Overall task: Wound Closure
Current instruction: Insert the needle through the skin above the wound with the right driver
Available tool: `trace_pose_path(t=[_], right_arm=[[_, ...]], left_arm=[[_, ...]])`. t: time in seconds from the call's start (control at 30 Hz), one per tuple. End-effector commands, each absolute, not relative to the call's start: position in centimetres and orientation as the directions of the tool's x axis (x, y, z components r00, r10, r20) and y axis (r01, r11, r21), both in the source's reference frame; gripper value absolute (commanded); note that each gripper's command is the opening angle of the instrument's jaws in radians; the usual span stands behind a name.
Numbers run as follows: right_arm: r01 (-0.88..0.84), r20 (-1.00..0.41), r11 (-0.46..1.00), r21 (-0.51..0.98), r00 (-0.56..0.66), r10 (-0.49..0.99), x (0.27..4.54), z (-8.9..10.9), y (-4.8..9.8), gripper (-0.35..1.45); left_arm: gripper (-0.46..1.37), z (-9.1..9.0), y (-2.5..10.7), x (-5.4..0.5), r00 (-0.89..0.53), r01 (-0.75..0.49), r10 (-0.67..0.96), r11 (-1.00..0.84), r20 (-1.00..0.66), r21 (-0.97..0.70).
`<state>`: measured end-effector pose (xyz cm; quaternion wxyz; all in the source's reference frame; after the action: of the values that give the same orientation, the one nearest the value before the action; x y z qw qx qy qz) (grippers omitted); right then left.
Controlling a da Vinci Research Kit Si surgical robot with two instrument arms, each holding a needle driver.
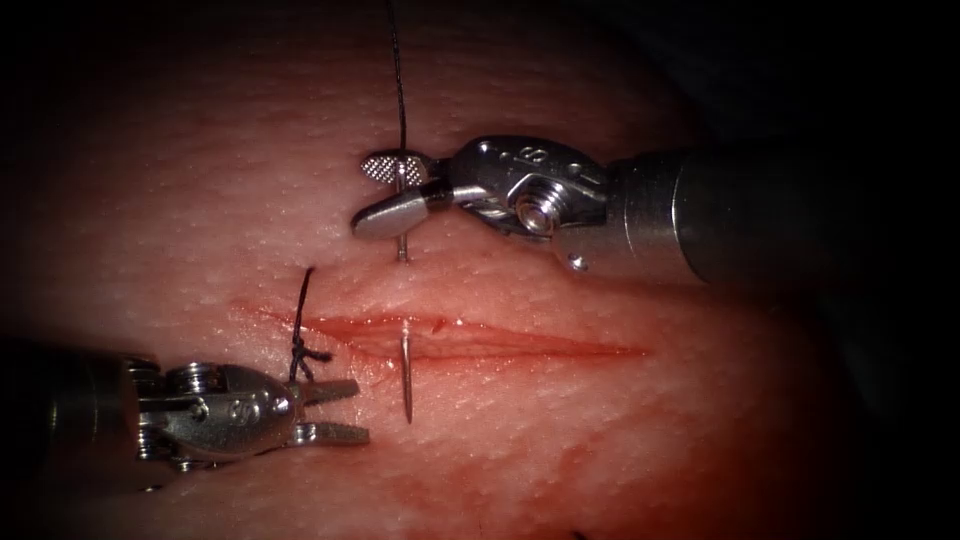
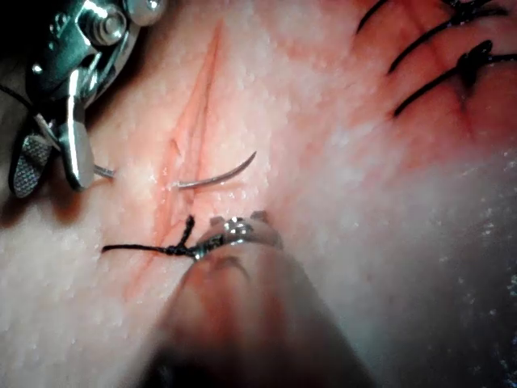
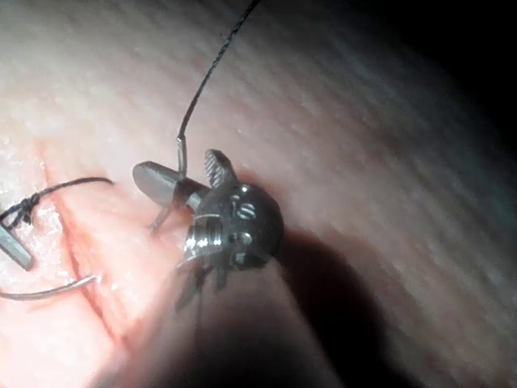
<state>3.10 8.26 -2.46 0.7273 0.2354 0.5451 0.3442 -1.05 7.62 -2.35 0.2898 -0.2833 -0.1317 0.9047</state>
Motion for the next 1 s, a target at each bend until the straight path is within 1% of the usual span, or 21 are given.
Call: trace_pose_path(t=[0.03, 0.1, 0.17, 0.2, 0.23, 0.27, 0.3, 0.33, 0.4, 0.53, 0.6, 0.63, 0.67, 0.9, 1.0], right_arm=[[-0.234, -0.640, 0.660, 0.714, 0.165, 0.750, 3.12, -2.47, 8.25, 1.24], [-0.233, -0.644, 0.663, 0.711, 0.163, 0.748, 3.13, -2.49, 8.24, 1.19], [-0.231, -0.648, 0.667, 0.708, 0.162, 0.744, 3.14, -2.51, 8.24, 1.05], [-0.231, -0.648, 0.667, 0.709, 0.162, 0.744, 3.13, -2.51, 8.24, 0.83], [-0.229, -0.648, 0.667, 0.709, 0.162, 0.744, 3.12, -2.52, 8.23, 0.26], [-0.229, -0.648, 0.667, 0.709, 0.163, 0.744, 3.11, -2.52, 8.23, -0.24], [-0.236, -0.610, 0.626, 0.743, 0.148, 0.779, 3.09, -2.53, 8.22, -0.35], [-0.235, -0.601, 0.617, 0.751, 0.146, 0.786, 3.09, -2.53, 8.22, -0.35], [-0.246, -0.530, 0.541, 0.804, 0.113, 0.840, 3.05, -2.53, 8.21, -0.35], [-0.247, -0.448, 0.457, 0.855, 0.093, 0.889, 3.04, -2.56, 8.12, -0.35], [-0.237, -0.374, 0.384, 0.892, 0.086, 0.923, 3.05, -2.58, 8.04, -0.35], [-0.235, -0.364, 0.373, 0.898, 0.085, 0.928, 3.05, -2.59, 8.03, -0.35], [-0.223, -0.311, 0.320, 0.921, 0.075, 0.948, 3.07, -2.61, 7.96, -0.35], [-0.157, -0.194, 0.200, 0.967, 0.052, 0.980, 3.11, -2.72, 7.72, -0.35], [-0.164, -0.156, 0.165, 0.973, 0.069, 0.985, 3.14, -2.75, 7.59, -0.35]], left_arm=[[0.22, -2.35, 7.61, -1.05, -0.671, -0.452, 0.599, -0.797, -0.436, -0.400], [0.21, -2.35, 7.61, -1.06, -0.671, -0.452, 0.599, -0.797, -0.436, -0.400], [0.21, -2.35, 7.61, -1.06, -0.671, -0.452, 0.599, -0.797, -0.436, -0.400], [0.21, -2.35, 7.61, -1.06, -0.671, -0.452, 0.599, -0.797, -0.436, -0.400], [0.21, -2.35, 7.61, -1.06, -0.671, -0.452, 0.599, -0.797, -0.436, -0.400], [0.21, -2.35, 7.61, -1.06, -0.671, -0.452, 0.599, -0.797, -0.436, -0.400], [0.20, -2.35, 7.61, -1.05, -0.671, -0.452, 0.599, -0.797, -0.436, -0.400], [0.20, -2.35, 7.61, -1.05, -0.671, -0.452, 0.599, -0.797, -0.436, -0.400], [0.20, -2.35, 7.61, -1.05, -0.672, -0.451, 0.599, -0.798, -0.436, -0.400], [0.21, -2.35, 7.61, -1.05, -0.672, -0.451, 0.599, -0.798, -0.436, -0.400], [0.21, -2.35, 7.61, -1.05, -0.672, -0.452, 0.599, -0.797, -0.436, -0.400], [0.21, -2.34, 7.61, -1.05, -0.671, -0.452, 0.599, -0.797, -0.436, -0.400], [0.21, -2.34, 7.62, -1.06, -0.671, -0.452, 0.599, -0.797, -0.436, -0.400], [0.21, -2.33, 7.62, -1.05, -0.674, -0.448, 0.594, -0.801, -0.439, -0.397], [0.22, -2.33, 7.62, -1.05, -0.674, -0.448, 0.594, -0.801, -0.439, -0.397]])
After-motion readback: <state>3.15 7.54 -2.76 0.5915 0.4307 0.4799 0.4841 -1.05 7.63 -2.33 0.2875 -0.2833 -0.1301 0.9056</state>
